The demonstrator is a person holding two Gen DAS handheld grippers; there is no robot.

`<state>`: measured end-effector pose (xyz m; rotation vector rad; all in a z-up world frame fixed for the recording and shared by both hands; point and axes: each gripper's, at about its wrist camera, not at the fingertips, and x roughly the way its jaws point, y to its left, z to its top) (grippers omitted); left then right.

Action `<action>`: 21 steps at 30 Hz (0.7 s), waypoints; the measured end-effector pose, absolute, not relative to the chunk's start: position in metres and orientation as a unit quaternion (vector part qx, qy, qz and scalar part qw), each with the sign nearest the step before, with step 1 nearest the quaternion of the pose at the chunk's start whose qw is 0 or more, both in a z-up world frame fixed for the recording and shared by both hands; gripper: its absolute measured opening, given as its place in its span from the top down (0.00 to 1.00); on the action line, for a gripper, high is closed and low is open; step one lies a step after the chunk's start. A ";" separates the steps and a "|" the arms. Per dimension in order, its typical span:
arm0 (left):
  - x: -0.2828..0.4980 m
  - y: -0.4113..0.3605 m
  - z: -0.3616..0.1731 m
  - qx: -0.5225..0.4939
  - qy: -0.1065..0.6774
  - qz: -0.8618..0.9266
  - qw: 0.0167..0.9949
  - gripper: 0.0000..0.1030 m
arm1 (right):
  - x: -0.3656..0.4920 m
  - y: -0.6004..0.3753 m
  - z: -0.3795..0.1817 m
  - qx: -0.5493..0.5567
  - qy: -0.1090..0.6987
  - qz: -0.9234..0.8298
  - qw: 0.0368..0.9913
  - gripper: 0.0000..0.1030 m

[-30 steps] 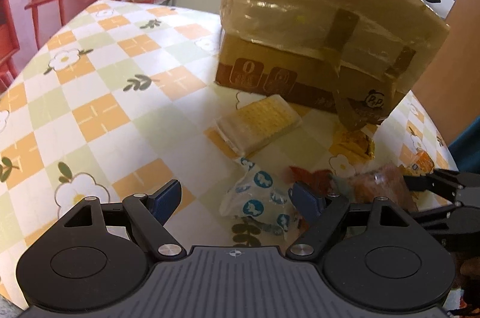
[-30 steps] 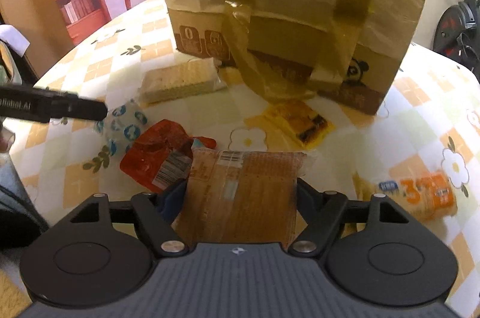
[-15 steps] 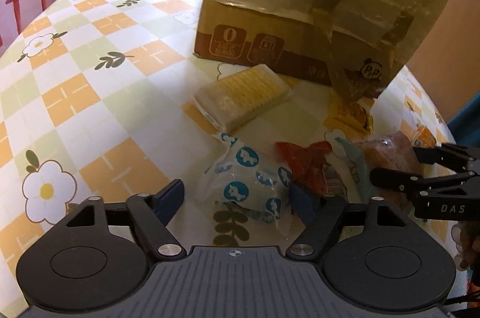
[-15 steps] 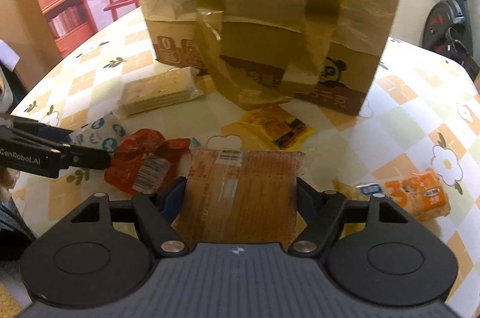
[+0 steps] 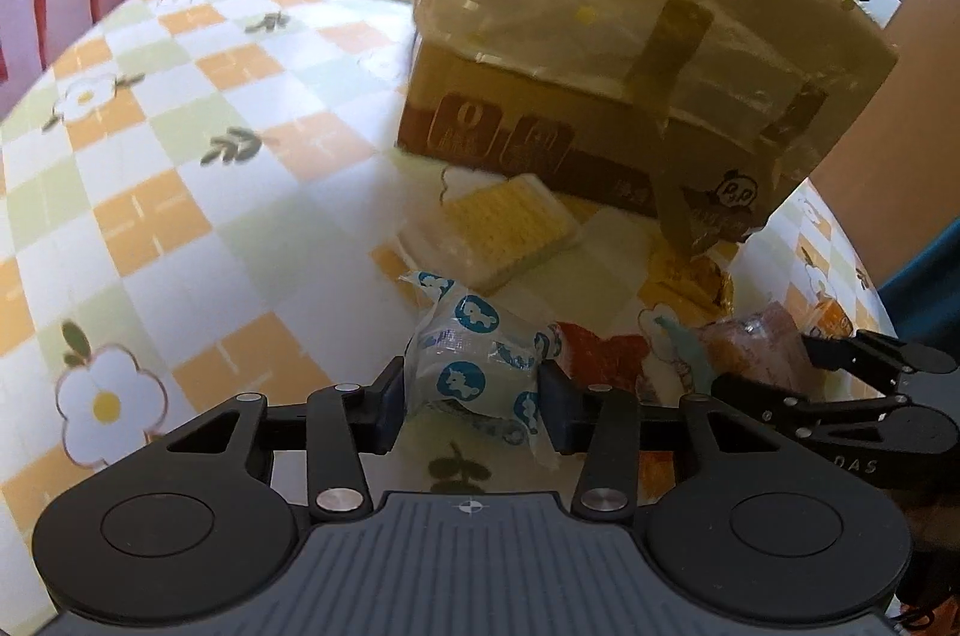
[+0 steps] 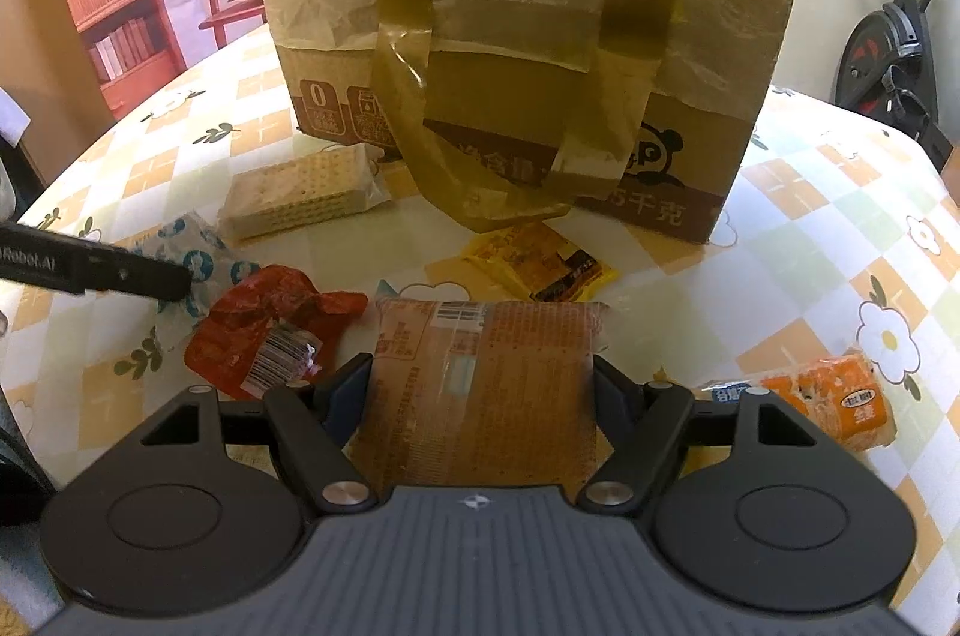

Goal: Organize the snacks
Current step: 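Grasp the blue-printed packet with the left tool while the right tool grasps the brown bread packet, then lift both packets and carry them over the box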

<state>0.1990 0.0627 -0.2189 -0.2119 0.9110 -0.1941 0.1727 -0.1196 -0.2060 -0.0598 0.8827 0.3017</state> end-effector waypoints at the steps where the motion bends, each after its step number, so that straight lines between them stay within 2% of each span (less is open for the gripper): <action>1: 0.198 0.062 -0.216 -0.099 0.433 -0.094 0.891 0.54 | 0.172 -0.120 -0.206 -0.028 0.425 0.146 0.893 0.27; 21: 0.185 0.065 -0.190 -0.101 0.381 -0.095 0.914 0.54 | 0.171 -0.126 -0.178 -0.008 0.399 0.148 0.905 0.29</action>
